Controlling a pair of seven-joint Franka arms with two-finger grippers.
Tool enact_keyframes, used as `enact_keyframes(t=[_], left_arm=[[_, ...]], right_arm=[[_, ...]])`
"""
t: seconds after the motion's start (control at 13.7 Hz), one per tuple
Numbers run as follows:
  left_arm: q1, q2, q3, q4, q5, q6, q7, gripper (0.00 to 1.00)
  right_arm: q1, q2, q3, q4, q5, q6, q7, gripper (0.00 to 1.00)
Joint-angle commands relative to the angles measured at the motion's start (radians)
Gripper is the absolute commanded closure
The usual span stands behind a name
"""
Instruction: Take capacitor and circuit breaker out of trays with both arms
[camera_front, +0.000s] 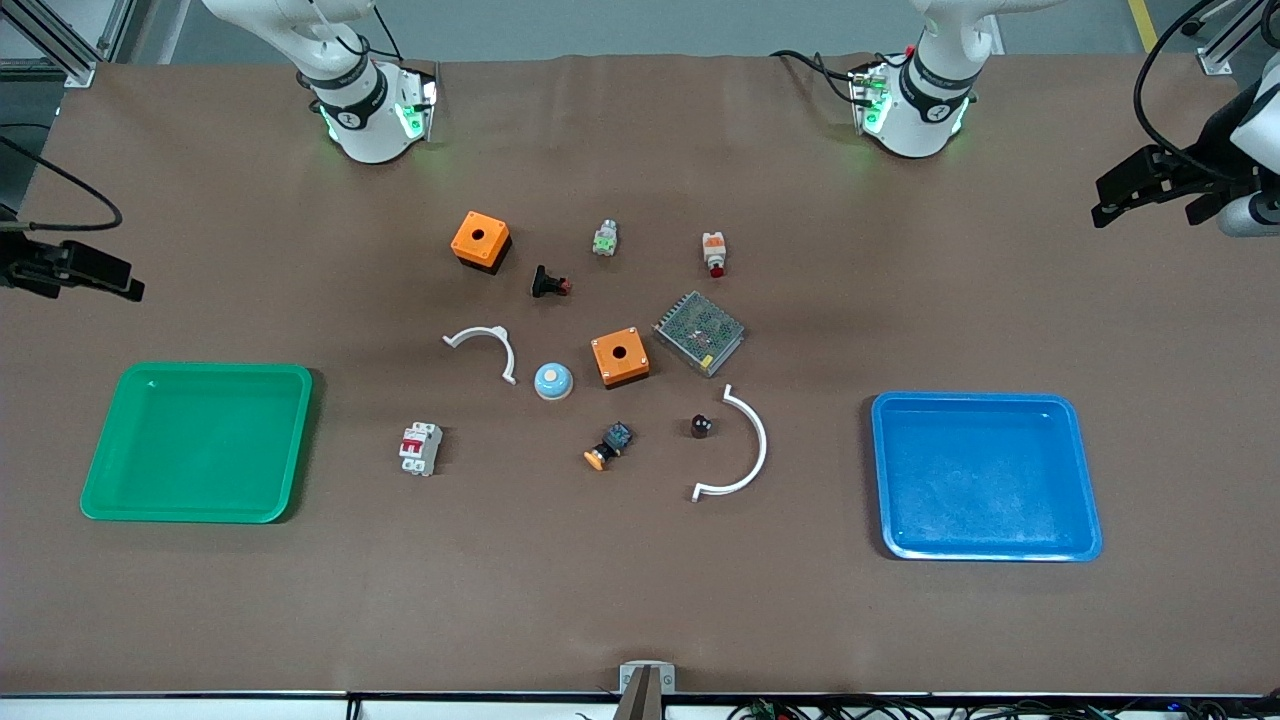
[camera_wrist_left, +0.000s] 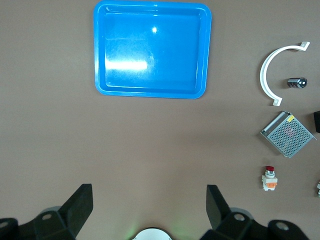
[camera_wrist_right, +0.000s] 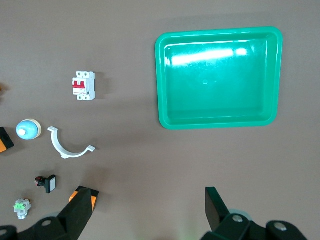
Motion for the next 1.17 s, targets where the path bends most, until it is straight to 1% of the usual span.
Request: enact_keyframes(t=[0.0, 0.22, 0.59, 0.8, 1.1], left_arm=[[0.009, -0.029, -0.006, -0.019, 0.012, 0.002, 0.003, 0.00], [0.007, -0.022, -0.004, -0.019, 0.014, 0.013, 0.000, 0.00], [0.003, -0.012, -0.006, -0.016, 0.014, 0.030, 0.000, 0.00], [0.004, 0.010, -0.006, 0.013, 0.014, 0.030, 0.002, 0.00], [0.006, 0.024, -0.004, 0.031, 0.022, 0.028, 0.014, 0.00]], right_arm=[[-0.004, -0.073, 0.008, -0.078, 0.012, 0.006, 0.015, 0.00], [-0.010, -0.131, 0.010, -0.134, 0.012, 0.027, 0.015, 0.00], [-0.013, -0.143, 0.011, -0.142, 0.011, 0.032, 0.015, 0.00], [-0.038, -0.143, 0.060, -0.142, 0.011, 0.039, 0.015, 0.00], [-0.038, -0.148, 0.071, -0.142, 0.011, 0.041, 0.015, 0.00]])
